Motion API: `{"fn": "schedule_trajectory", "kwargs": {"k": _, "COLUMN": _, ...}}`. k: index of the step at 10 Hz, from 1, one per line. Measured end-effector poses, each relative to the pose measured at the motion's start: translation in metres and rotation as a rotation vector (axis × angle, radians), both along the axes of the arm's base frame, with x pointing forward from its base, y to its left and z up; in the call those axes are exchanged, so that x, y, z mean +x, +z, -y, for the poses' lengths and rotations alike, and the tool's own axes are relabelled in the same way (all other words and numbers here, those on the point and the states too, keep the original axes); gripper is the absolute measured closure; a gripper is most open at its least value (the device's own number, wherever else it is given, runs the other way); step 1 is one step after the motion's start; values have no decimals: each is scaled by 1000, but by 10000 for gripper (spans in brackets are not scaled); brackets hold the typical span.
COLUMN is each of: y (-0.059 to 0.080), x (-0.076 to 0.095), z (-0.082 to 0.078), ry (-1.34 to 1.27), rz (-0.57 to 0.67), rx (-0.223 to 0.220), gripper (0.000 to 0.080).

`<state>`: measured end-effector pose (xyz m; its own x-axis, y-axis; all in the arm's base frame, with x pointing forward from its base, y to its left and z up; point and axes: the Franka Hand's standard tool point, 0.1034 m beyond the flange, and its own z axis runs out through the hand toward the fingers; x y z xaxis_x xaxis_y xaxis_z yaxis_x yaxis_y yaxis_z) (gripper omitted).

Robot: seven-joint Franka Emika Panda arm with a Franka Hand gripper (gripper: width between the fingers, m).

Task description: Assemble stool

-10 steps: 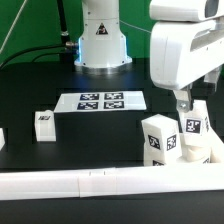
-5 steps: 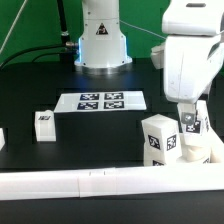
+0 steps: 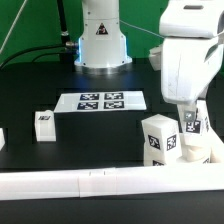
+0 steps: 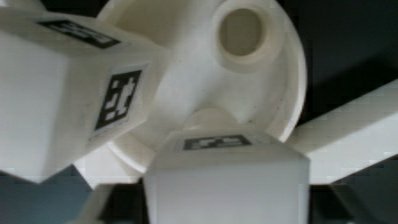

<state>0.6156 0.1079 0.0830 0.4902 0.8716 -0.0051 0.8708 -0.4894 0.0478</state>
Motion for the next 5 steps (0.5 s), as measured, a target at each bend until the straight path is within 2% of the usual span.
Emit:
{"fn": "schedule_trajectory", "kwargs": {"k": 1, "y": 0, "x": 0, "z": 0, "ry": 0, "rz": 0, "rx": 0, "gripper": 464}}
{"fn": "schedule_trajectory", "kwargs": {"k": 3, "y": 0, "x": 0, "z": 0, "ry": -18, "rz": 0, "rx": 1, "gripper": 464}}
{"fn": "schedule_trajectory", "kwargs": {"k": 5, "y": 0, "x": 0, "z": -2, "ry": -142, "rz": 5, "rx": 7, "gripper": 464}}
